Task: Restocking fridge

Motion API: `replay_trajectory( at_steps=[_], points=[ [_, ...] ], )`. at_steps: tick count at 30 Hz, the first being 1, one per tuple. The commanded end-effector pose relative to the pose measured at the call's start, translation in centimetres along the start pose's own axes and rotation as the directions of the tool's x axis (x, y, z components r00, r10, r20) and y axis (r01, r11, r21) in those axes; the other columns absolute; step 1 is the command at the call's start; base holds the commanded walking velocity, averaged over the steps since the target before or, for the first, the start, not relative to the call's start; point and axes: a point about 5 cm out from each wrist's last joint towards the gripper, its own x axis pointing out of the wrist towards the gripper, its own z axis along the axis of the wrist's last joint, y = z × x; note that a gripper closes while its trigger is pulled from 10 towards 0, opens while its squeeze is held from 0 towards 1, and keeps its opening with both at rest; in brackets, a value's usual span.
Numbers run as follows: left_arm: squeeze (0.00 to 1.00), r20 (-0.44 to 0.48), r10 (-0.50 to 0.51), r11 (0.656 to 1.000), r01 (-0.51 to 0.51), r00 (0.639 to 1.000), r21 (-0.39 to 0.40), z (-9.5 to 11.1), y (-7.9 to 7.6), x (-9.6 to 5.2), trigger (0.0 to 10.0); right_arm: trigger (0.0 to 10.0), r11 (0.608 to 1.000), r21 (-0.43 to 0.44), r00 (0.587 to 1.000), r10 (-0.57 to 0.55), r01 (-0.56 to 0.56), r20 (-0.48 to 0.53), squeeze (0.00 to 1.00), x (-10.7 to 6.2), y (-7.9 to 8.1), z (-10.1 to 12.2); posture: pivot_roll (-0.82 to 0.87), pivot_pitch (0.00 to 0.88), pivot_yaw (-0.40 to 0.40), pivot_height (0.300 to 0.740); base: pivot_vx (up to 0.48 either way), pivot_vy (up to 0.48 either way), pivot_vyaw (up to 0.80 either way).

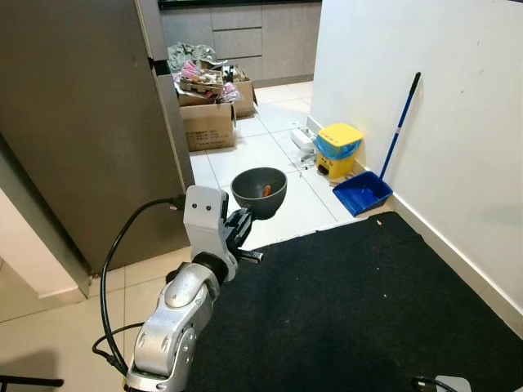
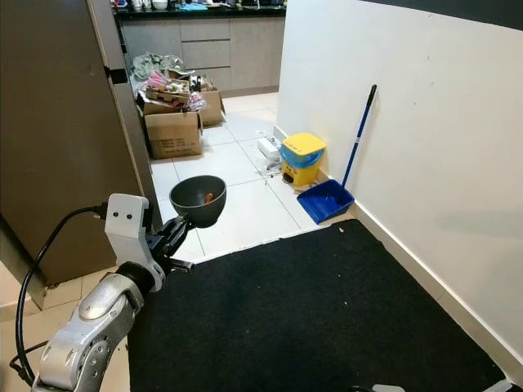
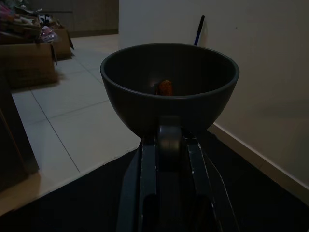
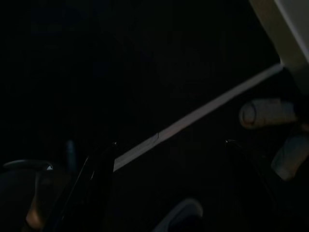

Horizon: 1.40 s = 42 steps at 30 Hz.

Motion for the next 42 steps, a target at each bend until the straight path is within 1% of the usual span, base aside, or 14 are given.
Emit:
replay_trajectory(
  at_steps=[1,2,4,7,9,10,13,16,17,18,21,23,31,42],
  points=[
    [0.00,-0.003,0.001,0.999,-0.001,1.000,0.039,-0.2,0.0,-0.1,10.0,10.0,0.999,-0.033,0.999,0.026,-0.024,0.044,0.19,0.1,0.7,0.7,-0.10,0.081,0.001,0.740,0.000,0.000,0.00],
    [0.00,-0.003,0.001,0.999,-0.001,1.000,0.039,-0.2,0.0,-0.1,10.0,10.0,0.999,-0.033,0.999,0.026,-0.024,0.044,0.19,0.1,0.7,0.7,-0.10,0.081,0.001,0.740,0.000,0.000,0.00],
    [0.00,0.003,0.008,0.999,-0.008,1.000,0.049,-0.3,-0.1,-0.1,10.0,10.0,0.996,-0.069,0.988,0.071,-0.061,0.139,0.18,0.4,2.0,2.7,-0.10,0.080,0.000,0.740,0.000,0.000,0.00],
    [0.00,-0.007,0.031,0.999,-0.031,0.999,0.035,-0.6,0.0,0.0,10.0,10.0,0.995,-0.039,0.956,0.099,-0.092,0.278,0.16,0.8,3.7,6.3,-0.10,0.077,-0.001,0.740,0.000,0.000,0.00],
    [0.00,-0.013,0.038,0.999,-0.038,0.999,0.026,-0.7,0.0,0.0,10.0,10.0,0.995,-0.031,0.947,0.102,-0.097,0.303,0.16,0.8,4.0,7.0,-0.11,0.076,-0.001,0.740,0.000,0.000,0.00],
    [0.00,-0.025,0.067,0.998,-0.067,0.997,0.007,-1.0,0.4,0.0,10.0,10.0,0.994,-0.023,0.932,0.110,-0.108,0.346,0.00,0.8,4.4,8.1,-0.11,0.076,0.001,0.740,0.000,0.000,0.00],
    [0.00,-0.104,0.250,0.966,-0.254,0.963,-0.035,-3.1,2.9,-1.0,10.0,10.0,0.991,0.006,0.868,0.117,-0.137,0.483,0.00,0.5,5.8,12.2,-0.11,0.075,0.009,0.740,0.000,0.000,0.00],
    [0.00,-0.138,0.322,0.946,-0.326,0.937,-0.005,-4.2,3.9,-1.9,10.0,10.0,0.990,0.031,0.839,0.103,-0.141,0.534,0.00,0.2,6.0,13.8,-0.10,0.076,0.001,0.740,0.000,0.000,0.00],
    [0.00,-0.157,0.370,0.929,-0.370,0.916,0.025,-4.9,4.6,-2.7,10.0,10.0,0.988,0.050,0.821,0.091,-0.143,0.564,0.00,0.0,5.9,14.9,-0.10,0.076,-0.008,0.740,0.000,0.000,0.00],
    [0.00,-0.157,0.370,0.929,-0.370,0.916,0.025,-4.9,4.6,-2.7,10.0,10.0,0.988,0.050,0.821,0.091,-0.143,0.564,0.00,0.0,5.9,14.9,-0.10,0.076,-0.008,0.740,0.000,0.000,0.00],
    [0.00,-0.140,0.463,0.886,-0.458,0.875,0.070,-5.2,5.6,-3.5,10.0,10.0,0.987,0.050,0.790,0.089,-0.150,0.606,0.00,-0.4,5.7,16.3,-0.10,0.076,-0.017,0.740,0.000,0.000,0.00],
    [0.00,-0.115,0.480,0.877,-0.475,0.869,0.074,-5.1,5.8,-3.3,10.0,10.0,0.987,0.055,0.780,0.083,-0.148,0.620,0.00,-0.5,5.4,16.9,-0.11,0.077,-0.022,0.740,0.000,0.000,0.00],
    [0.00,-0.033,0.390,0.917,-0.385,0.920,0.106,-4.0,4.1,-2.0,10.0,10.0,0.987,0.063,0.759,0.073,-0.149,0.647,0.00,-1.2,5.4,18.1,-0.11,0.078,-0.024,0.740,0.173,0.000,0.00],
    [0.00,-0.011,0.360,0.926,-0.356,0.933,0.123,-3.9,3.5,-1.5,10.0,10.0,0.986,0.059,0.768,0.081,-0.154,0.636,0.00,-1.3,5.6,18.1,-0.11,0.081,-0.024,0.740,0.442,0.000,0.00]
  ],
)
